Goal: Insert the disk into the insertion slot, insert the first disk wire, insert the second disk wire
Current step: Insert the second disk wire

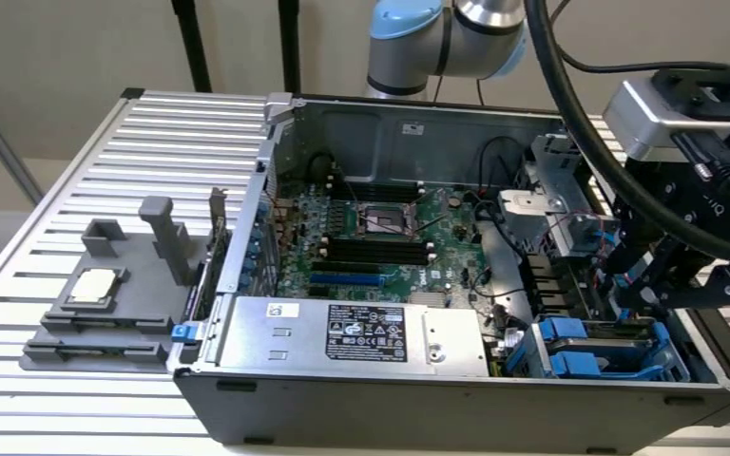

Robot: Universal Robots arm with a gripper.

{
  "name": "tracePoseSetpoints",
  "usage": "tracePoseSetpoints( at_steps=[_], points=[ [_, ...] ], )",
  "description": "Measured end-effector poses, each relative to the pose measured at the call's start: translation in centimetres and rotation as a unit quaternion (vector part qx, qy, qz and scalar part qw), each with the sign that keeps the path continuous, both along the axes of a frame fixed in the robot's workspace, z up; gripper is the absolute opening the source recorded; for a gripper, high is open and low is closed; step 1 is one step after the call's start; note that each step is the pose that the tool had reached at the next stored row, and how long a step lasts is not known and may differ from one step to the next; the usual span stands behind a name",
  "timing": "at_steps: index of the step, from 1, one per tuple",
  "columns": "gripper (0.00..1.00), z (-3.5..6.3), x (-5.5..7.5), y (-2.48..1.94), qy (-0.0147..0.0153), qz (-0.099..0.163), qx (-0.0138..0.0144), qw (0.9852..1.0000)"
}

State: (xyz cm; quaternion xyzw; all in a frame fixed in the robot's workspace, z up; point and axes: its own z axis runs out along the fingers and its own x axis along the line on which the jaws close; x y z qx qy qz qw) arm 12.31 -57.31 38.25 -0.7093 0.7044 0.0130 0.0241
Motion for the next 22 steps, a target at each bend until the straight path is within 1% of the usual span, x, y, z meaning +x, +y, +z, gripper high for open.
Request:
tracePoseSetpoints(
  at_steps=[2, 3, 4, 6, 7, 11, 14, 16, 18, 19, 22],
  points=[
    [0.39, -0.05, 0.0, 0.34, 0.0000, 0.000, -0.0093, 1.0000],
    [0.39, -0.07, 0.0, 0.43, 0.0000, 0.000, -0.0141, 0.9999],
    [0.39, -0.09, 0.1, 0.48, 0.0000, 0.000, -0.0181, 0.9998],
    [0.39, -0.15, 0.2, 0.53, 0.0000, 0.000, -0.0231, 0.9997],
    [0.39, -0.17, 0.3, 0.56, 0.0000, 0.000, -0.0244, 0.9997],
    [0.39, -0.44, 0.3, 0.68, 0.0000, 0.000, -0.0262, 0.9997],
    [0.39, -0.54, 0.3, 0.90, 0.0000, 0.000, -0.0287, 0.9996],
    [0.39, -0.56, 0.3, 1.12, 0.0000, 0.000, -0.0318, 0.9995],
    [0.37, -0.58, 0.3, 1.34, 0.0000, 0.000, -0.0356, 0.9994],
    [0.30, -0.59, 0.4, 1.44, 0.0000, 0.000, -0.0378, 0.9993],
    [0.30, -0.63, 0.4, 1.63, 0.0000, 0.000, -0.0435, 0.9991]
  ],
)
